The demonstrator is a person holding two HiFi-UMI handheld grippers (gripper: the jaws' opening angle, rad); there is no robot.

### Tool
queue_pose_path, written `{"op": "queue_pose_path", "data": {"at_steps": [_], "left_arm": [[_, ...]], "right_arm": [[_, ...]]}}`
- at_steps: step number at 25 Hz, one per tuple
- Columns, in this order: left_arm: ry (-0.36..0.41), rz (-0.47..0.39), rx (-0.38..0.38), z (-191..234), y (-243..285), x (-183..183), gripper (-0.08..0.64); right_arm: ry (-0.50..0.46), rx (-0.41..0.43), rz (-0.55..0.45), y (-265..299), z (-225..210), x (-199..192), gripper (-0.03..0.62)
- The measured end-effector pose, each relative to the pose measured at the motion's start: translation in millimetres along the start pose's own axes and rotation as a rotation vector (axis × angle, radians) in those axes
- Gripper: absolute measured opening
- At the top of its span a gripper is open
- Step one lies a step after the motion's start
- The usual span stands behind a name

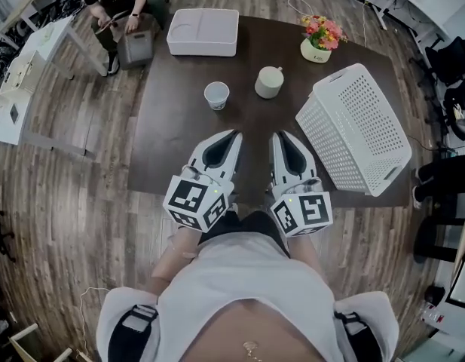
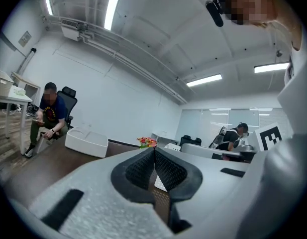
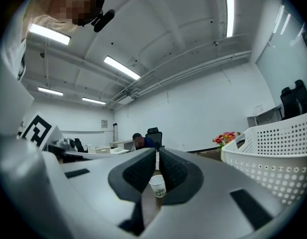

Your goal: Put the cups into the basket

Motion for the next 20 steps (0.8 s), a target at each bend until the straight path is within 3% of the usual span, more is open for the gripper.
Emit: {"op": "queue_pose_path", "data": {"at_steps": [6,13,17,20], "left_arm": [[-0.017,-0.008,0.153,25,-29,0,0.011],[-0.014,-0.004,0.338,51,-68,-9,0.011],[-0.023,0.018,0.431,59,-91,-19,0.011],[-0.047,0.031,0.459,71,-99,-28,0.011]], "right_arm": [[0.019,0.091,0.068,31,8,-11,0.028],[0.016,0.318,0.224,66,38,-38,0.278],[-0.021,0.439,0.373,79,59,-64,0.338],[-0.065,0.485,0.46,86,73,-85,0.351]]}}
Point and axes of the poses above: the fingertips, and each gripper's own axes: y forward along the fingers, z to its left, x out of its top, the point moved 9 cm from there along -y, backward along the fingers, and after that the axes turned 2 degrees about -z, right-handed, at the moved point
